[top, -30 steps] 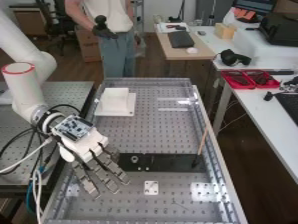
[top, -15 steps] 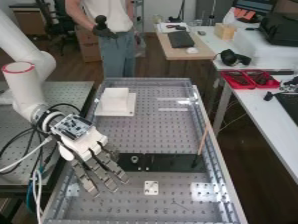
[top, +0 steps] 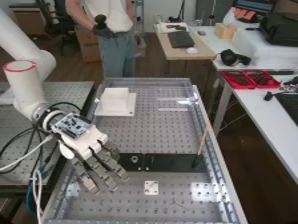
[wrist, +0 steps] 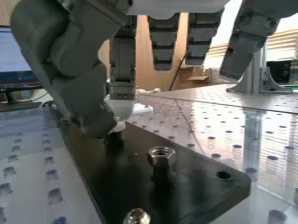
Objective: Grab the larger nut and place it in the white container
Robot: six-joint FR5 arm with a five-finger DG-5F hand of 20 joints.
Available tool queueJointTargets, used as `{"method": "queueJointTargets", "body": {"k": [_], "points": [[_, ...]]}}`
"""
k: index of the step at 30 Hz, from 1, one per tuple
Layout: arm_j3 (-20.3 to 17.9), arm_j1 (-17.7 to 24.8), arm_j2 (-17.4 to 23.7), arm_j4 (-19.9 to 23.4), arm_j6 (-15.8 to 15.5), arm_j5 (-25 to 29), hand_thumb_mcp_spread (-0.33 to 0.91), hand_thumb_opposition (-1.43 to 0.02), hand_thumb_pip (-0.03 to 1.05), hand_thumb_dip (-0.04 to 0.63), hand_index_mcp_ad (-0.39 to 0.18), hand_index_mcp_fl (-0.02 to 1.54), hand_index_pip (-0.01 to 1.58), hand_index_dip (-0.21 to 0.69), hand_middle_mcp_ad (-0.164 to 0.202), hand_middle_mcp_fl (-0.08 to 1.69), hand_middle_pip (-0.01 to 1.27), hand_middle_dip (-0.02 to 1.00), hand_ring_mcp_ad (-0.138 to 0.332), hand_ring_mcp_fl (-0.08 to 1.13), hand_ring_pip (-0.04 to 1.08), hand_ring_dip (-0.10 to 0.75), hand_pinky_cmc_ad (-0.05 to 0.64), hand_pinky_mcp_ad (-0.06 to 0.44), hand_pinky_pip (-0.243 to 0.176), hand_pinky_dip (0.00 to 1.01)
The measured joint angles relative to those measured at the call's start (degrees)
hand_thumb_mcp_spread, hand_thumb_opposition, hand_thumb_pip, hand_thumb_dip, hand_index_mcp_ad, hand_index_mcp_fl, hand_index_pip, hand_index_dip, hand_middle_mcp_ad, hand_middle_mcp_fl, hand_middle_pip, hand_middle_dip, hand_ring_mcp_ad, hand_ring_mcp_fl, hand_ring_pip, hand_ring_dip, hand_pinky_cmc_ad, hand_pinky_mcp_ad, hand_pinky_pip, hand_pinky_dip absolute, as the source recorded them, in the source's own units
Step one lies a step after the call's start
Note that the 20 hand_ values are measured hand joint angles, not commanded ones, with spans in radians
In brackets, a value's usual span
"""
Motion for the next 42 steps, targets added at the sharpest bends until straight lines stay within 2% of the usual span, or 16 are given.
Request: {"method": "queueJointTargets", "body": {"k": [18, 28, 42], "points": [[-0.22, 3.74, -1.46, 2.24, 1.57, 8.42, 0.32, -0.87, 0.80, 0.251, -0.127, 0.02, 1.57, 0.131, 0.086, 0.04, 0.14, 0.22, 0.143, 0.01, 0.13, 0.120, 0.316, 0.297, -0.094, 0.57], [0.50, 3.53, -2.09, 1.94, 2.22, 8.80, 0.32, -0.87, 0.80, 0.251, -0.126, 0.02, 1.57, 0.134, 0.086, 0.04, 0.14, 0.22, 0.143, 0.01, 0.13, 0.117, 0.316, 0.297, -0.091, 0.58], [0.53, 2.59, -2.05, 1.45, 1.61, 7.02, 0.32, -0.87, 0.80, 0.251, -0.126, 0.02, 1.57, 0.131, 0.086, 0.04, 0.14, 0.22, 0.143, 0.01, 0.14, 0.117, 0.316, 0.297, -0.094, 0.58]]}}
